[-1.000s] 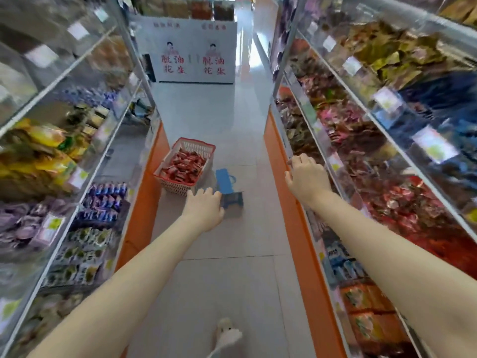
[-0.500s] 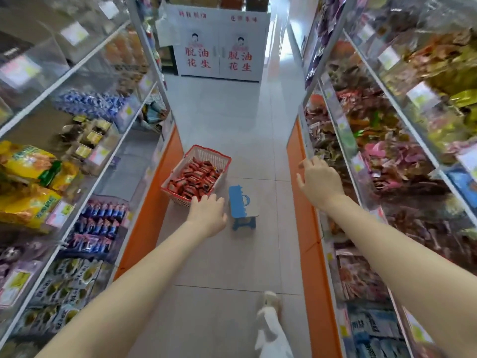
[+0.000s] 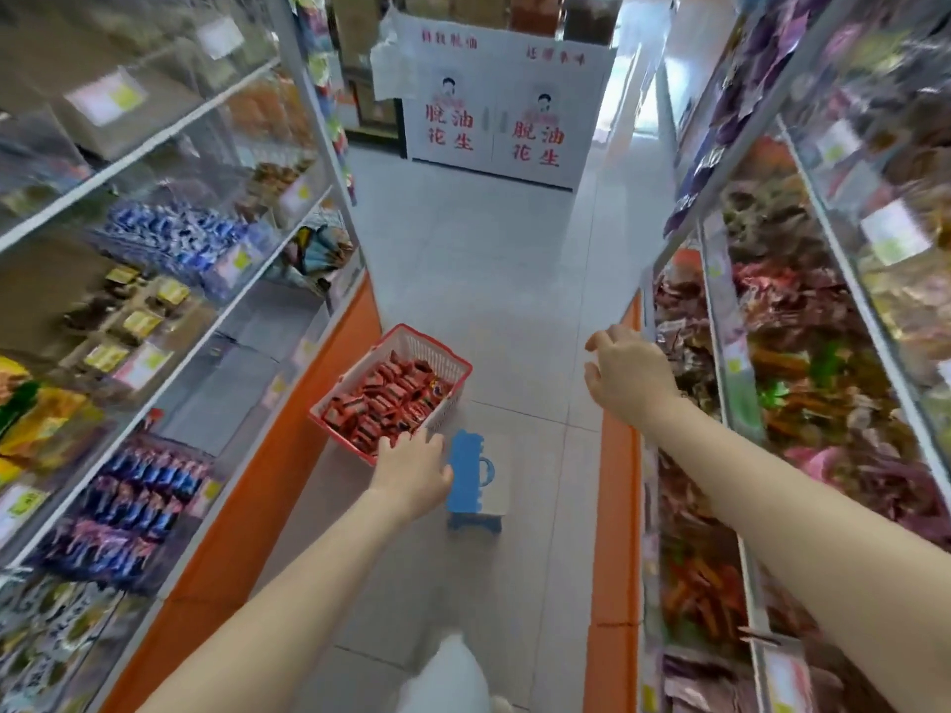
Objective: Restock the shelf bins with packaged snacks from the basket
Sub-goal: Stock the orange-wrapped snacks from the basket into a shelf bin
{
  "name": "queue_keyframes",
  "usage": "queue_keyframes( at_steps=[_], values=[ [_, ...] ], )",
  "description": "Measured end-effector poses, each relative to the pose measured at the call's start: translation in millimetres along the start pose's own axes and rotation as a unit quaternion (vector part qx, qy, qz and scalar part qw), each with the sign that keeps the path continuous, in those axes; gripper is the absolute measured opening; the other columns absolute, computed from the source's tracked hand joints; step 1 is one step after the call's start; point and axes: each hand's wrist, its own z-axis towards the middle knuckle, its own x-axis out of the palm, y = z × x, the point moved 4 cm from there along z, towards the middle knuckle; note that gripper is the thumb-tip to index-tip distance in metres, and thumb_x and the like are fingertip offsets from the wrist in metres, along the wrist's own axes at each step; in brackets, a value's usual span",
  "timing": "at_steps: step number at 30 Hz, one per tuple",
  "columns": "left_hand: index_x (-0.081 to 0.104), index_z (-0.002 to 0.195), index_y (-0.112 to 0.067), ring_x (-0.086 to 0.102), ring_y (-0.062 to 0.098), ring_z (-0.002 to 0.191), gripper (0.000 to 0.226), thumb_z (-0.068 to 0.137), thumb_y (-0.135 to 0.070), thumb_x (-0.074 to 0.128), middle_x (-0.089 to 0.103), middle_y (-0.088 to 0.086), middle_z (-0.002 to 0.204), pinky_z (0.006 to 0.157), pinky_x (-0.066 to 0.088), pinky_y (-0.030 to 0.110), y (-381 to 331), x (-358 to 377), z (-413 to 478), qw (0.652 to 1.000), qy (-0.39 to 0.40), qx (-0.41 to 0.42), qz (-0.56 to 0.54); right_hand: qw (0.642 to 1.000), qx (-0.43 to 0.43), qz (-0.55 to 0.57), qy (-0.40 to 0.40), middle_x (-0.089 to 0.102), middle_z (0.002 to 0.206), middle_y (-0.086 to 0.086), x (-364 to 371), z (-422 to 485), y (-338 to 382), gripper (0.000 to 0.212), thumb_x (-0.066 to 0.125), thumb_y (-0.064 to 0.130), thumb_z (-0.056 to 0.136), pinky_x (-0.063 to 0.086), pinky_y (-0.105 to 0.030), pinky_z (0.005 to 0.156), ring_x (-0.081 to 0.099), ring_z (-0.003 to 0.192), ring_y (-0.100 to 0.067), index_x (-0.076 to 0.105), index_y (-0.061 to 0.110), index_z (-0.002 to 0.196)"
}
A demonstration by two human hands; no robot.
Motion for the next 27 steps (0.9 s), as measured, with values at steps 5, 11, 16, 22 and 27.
queue_keyframes(
  at_steps=[5,11,16,22,27],
  values=[
    [0.047,0.128,-0.014,0.044,0.027,0.122,0.038,0.096,-0.032,0.039,0.049,0.008,0.13,0.102,0.03,0.044,16.4,-17.8,72.4,0.999,0.002,-0.04,-0.015,0.999,-0.041,0.012,0.011,0.05,0.127,-0.007,9.2,93.4,3.1,0.034,0.042,0.023,0.097,0.039,-0.034,0.091,0.049,0.113,-0.025,0.049,0.011,0.128],
    [0.05,0.125,-0.015,0.045,0.027,0.121,0.036,0.096,-0.033,0.039,0.05,0.008,0.129,0.105,0.031,0.046,43.3,-52.1,155.5,0.996,0.001,-0.075,-0.041,0.995,-0.09,0.017,0.03,0.049,0.128,-0.008,21.5,203.0,21.2,0.034,0.041,0.024,0.097,0.039,-0.034,0.095,0.049,0.116,-0.025,0.048,0.011,0.128],
    [0.043,0.133,-0.013,0.04,0.028,0.128,0.041,0.098,-0.031,0.036,0.046,0.009,0.136,0.107,0.029,0.046,52.7,-77.8,209.1,0.991,0.015,-0.117,-0.057,0.988,-0.146,0.021,0.047,0.046,0.131,-0.007,29.8,277.6,34.6,0.035,0.041,0.024,0.098,0.036,-0.034,0.097,0.045,0.119,-0.025,0.046,0.011,0.13],
    [0.047,0.13,-0.014,0.038,0.029,0.13,0.039,0.097,-0.031,0.036,0.043,0.009,0.141,0.109,0.027,0.048,45.4,-98.6,280.8,0.976,0.017,-0.191,-0.103,0.971,-0.23,0.016,0.059,0.044,0.133,-0.007,45.3,382.2,36.5,0.036,0.041,0.022,0.098,0.033,-0.033,0.099,0.042,0.124,-0.025,0.044,0.012,0.133],
    [0.044,0.135,-0.014,0.037,0.03,0.133,0.042,0.098,-0.031,0.035,0.037,0.01,0.147,0.109,0.025,0.05,24.3,-113.2,327.5,0.948,0.037,-0.285,-0.141,0.944,-0.32,-0.009,0.085,0.044,0.134,-0.006,53.0,460.0,39.0,0.037,0.04,0.021,0.097,0.035,-0.034,0.099,0.042,0.124,-0.025,0.044,0.013,0.133]
  ],
)
